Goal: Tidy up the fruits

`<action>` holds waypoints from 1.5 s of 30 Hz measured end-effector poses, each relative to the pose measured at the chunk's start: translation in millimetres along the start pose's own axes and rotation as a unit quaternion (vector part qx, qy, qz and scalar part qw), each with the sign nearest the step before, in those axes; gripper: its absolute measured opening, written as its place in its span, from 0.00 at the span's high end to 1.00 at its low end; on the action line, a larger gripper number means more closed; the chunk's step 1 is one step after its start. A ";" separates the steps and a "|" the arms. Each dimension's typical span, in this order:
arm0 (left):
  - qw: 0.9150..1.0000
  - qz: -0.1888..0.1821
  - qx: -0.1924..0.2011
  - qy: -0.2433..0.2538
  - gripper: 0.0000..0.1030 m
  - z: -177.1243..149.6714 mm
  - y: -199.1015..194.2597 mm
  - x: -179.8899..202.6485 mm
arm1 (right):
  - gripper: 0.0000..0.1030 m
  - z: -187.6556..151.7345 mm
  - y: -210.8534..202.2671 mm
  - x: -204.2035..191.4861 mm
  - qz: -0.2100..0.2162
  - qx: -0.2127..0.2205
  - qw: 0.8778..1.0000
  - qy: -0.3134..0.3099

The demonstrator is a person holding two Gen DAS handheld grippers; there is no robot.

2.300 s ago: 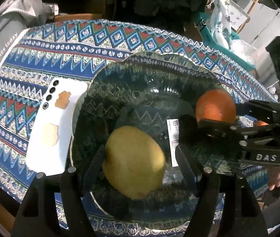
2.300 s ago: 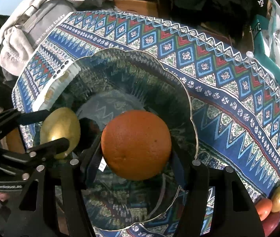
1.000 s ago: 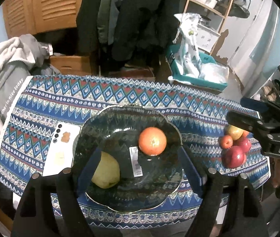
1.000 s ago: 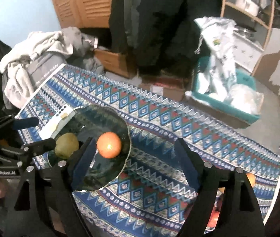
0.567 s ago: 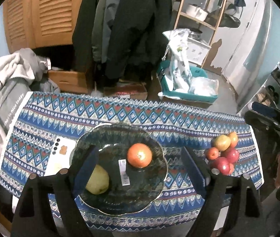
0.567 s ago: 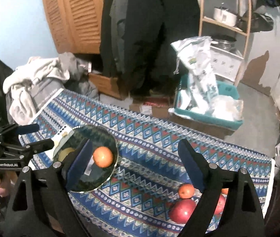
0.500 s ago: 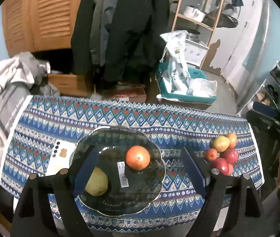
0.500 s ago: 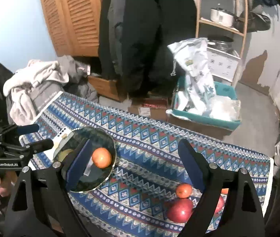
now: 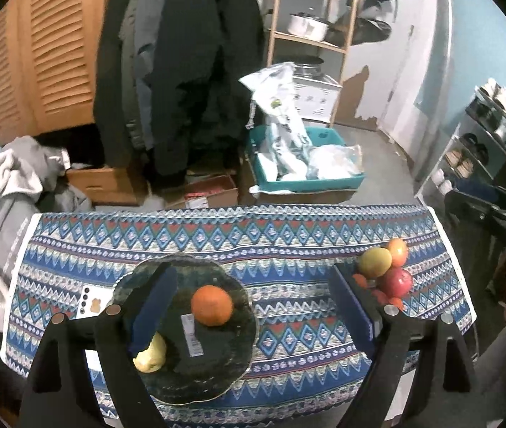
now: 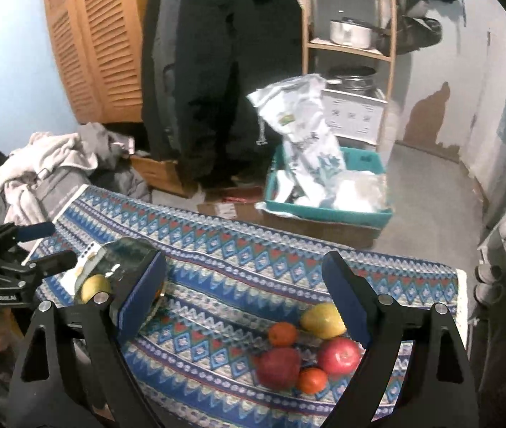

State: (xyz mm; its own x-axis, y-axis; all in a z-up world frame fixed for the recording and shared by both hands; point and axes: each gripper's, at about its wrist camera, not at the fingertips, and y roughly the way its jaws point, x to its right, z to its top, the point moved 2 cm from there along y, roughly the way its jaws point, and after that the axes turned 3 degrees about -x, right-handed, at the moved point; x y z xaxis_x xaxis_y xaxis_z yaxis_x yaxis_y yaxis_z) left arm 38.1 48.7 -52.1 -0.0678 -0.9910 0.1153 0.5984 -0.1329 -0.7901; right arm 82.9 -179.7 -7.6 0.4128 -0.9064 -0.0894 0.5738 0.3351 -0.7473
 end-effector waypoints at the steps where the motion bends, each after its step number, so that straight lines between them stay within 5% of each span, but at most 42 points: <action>1: 1.000 -0.003 -0.001 0.004 0.15 0.6 0.7 4.6 | 0.14 -1.7 -1.0 4.0 -0.002 0.000 1.000 0.003; 24: 0.995 -0.028 -0.050 0.078 0.15 -3.2 43.3 96.3 | 0.14 -51.5 -14.3 94.7 -0.059 -0.024 0.996 0.065; 45: 0.986 -0.029 -0.126 0.103 0.15 -15.1 123.4 136.6 | 0.14 -87.2 21.0 123.4 -0.074 -0.082 0.991 0.077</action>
State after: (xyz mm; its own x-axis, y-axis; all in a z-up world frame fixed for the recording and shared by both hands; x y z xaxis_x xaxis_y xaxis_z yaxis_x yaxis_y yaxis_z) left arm 90.6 -103.3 -142.9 -0.2727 -0.9602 0.0609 0.3730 -0.1638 -0.9132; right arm 84.2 -306.9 -91.7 0.2126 -0.9753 -0.0599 0.4917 0.1598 -0.8560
